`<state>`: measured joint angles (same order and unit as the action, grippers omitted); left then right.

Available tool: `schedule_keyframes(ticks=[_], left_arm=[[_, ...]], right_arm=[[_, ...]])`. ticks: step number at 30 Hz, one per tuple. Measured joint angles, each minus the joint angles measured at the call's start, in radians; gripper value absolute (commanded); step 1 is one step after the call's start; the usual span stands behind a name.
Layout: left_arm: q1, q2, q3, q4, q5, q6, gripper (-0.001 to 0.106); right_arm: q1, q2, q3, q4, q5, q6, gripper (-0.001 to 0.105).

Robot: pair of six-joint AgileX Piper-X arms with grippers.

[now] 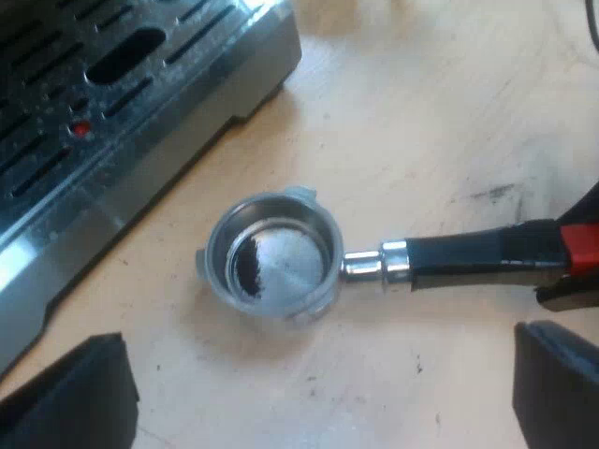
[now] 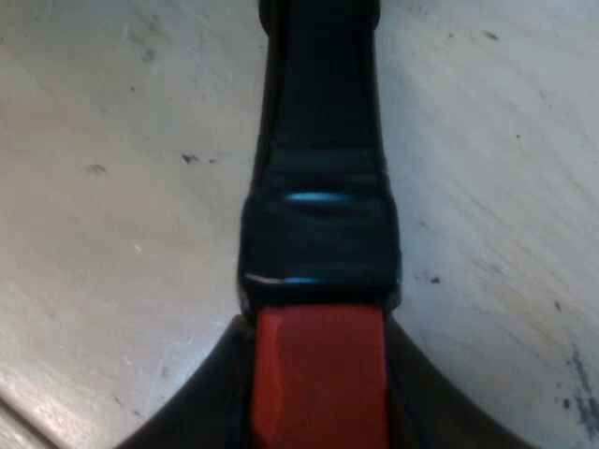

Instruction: Grind coffee beans and then tamp

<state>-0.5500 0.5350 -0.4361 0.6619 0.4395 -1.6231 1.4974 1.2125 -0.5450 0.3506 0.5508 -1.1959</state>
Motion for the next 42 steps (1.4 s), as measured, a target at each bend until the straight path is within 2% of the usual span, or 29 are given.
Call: schedule_keyframes(ticks=[8, 16, 25, 26, 30, 32, 35, 38, 42], left_arm=[[0.000, 0.128, 0.005, -0.040, 0.003, 0.000, 0.084], [0.000, 0.248, 0.005, -0.101, 0.021, 0.000, 0.084], [-0.011, 0.280, 0.005, -0.103, 0.026, 0.000, 0.084], [-0.052, 0.280, 0.005, -0.103, 0.029, 0.000, 0.084], [-0.079, 0.280, 0.005, -0.103, 0.032, 0.000, 0.084], [-0.079, 0.280, 0.005, -0.103, 0.032, 0.000, 0.084], [-0.079, 0.280, 0.005, -0.103, 0.016, 0.000, 0.084], [-0.079, 0.280, 0.005, -0.103, 0.009, 0.000, 0.084], [-0.079, 0.280, 0.005, -0.103, 0.007, 0.000, 0.084]], right_arm=[[-0.088, -0.002, 0.032, -0.032, -0.056, 0.006, 0.000], [-0.094, 0.006, 0.032, -0.039, -0.062, 0.006, 0.000], [-0.094, 0.045, 0.032, -0.044, -0.064, 0.006, 0.000], [-0.094, 0.049, 0.032, -0.049, -0.062, 0.006, 0.000], [-0.094, 0.049, 0.032, -0.050, -0.062, 0.006, 0.000], [-0.094, 0.049, 0.032, -0.048, -0.068, 0.006, 0.004], [-0.095, 0.049, 0.032, -0.043, -0.087, 0.006, 0.031], [-0.095, 0.051, 0.032, -0.029, -0.106, 0.006, 0.052], [-0.095, 0.051, 0.032, -0.026, -0.118, 0.006, 0.058]])
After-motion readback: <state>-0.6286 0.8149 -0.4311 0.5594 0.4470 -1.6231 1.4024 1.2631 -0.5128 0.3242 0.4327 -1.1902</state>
